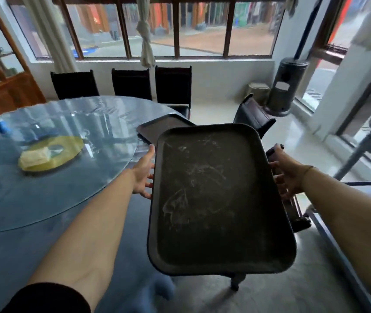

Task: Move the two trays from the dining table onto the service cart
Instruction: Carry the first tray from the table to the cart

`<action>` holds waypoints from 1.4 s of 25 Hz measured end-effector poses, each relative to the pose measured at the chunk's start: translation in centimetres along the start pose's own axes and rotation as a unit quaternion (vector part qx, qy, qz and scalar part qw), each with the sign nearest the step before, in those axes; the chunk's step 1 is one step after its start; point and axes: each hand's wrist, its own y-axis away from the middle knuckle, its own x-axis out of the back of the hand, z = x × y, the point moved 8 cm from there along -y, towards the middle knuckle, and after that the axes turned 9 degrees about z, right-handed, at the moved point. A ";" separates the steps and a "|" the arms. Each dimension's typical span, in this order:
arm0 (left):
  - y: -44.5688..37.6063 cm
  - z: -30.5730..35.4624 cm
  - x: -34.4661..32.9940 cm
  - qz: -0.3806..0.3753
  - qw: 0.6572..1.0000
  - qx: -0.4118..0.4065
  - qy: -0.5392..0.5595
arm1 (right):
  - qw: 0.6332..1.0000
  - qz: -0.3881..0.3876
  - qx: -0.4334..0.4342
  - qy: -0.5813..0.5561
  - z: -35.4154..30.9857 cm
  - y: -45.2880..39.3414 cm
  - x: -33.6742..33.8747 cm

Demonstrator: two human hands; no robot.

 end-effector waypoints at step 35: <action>-2.1 16.7 -66.3 -0.361 0.883 -0.086 -0.287 | 0.857 0.347 -0.152 -0.349 23.2 2.2 46.9</action>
